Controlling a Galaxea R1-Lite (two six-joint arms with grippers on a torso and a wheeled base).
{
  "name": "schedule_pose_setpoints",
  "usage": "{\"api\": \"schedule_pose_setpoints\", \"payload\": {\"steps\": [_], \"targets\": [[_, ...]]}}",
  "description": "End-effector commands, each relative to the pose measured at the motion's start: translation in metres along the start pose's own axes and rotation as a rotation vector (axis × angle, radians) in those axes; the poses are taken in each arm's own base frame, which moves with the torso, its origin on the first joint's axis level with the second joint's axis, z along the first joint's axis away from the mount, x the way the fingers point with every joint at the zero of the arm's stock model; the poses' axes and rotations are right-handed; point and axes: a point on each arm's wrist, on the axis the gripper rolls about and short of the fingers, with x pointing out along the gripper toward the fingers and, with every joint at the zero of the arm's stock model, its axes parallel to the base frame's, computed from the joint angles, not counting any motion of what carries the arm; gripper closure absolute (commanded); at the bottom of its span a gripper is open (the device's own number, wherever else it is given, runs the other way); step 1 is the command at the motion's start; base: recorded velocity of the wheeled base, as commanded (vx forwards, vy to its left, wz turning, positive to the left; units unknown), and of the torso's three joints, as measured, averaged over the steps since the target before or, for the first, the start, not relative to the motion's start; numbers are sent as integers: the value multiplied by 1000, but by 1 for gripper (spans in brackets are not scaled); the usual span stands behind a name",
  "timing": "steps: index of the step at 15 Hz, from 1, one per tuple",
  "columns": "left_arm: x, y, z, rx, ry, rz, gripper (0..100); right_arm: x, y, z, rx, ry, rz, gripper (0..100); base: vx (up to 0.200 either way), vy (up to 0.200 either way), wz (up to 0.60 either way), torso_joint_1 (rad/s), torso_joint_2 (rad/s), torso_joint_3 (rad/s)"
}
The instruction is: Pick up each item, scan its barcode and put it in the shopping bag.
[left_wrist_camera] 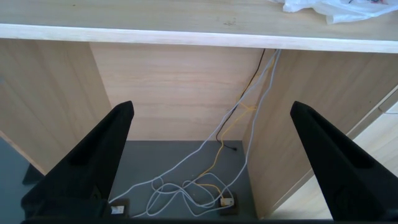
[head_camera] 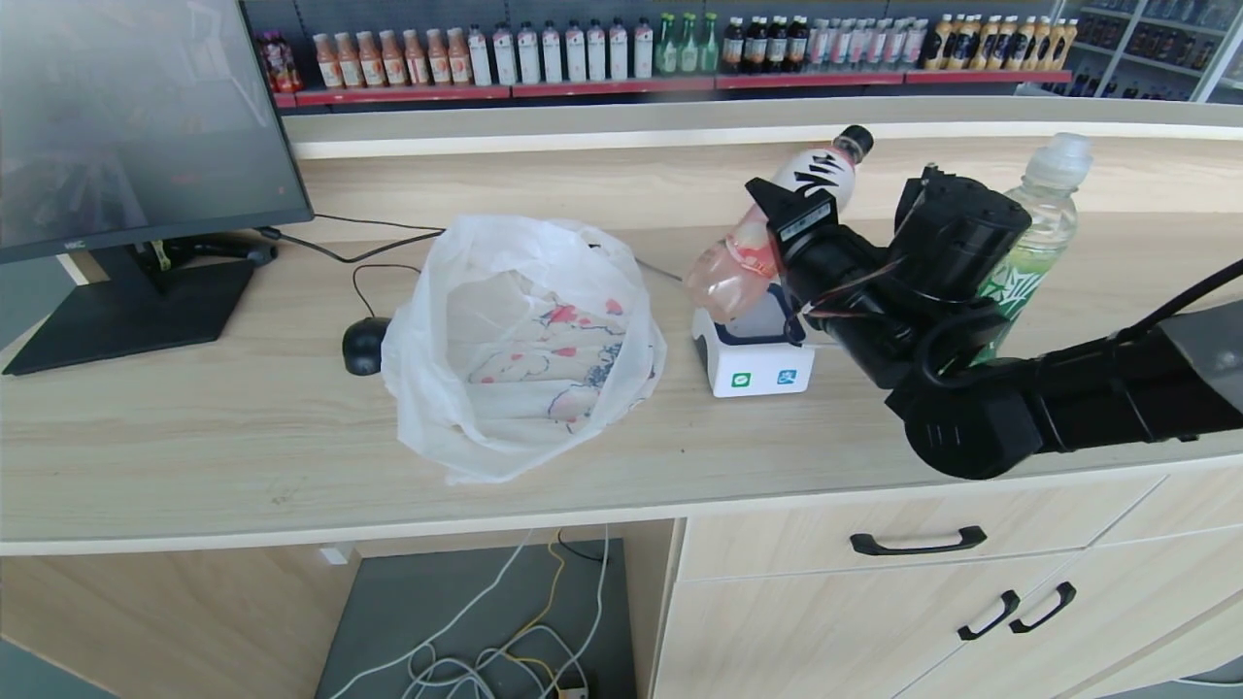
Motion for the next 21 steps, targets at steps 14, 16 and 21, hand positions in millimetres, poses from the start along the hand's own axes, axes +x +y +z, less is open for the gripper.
{"api": "schedule_pose_setpoints", "payload": {"steps": [14, 16, 21], "targets": [[0, 0, 0, 1, -1, 0, 0, -116, 70, -24, -659, -15, 177, 100, 0, 0, 0, 0, 0, 0], [0, 0, 0, 1, -1, 0, 0, -110, 60, -23, -719, -59, 168, 100, 0, 0, 0, 0, 0, 0], [0, 0, 0, 0, -1, 0, 0, -90, 16, -10, -909, -67, 156, 100, 0, 0, 0, 0, 0, 0]]}}
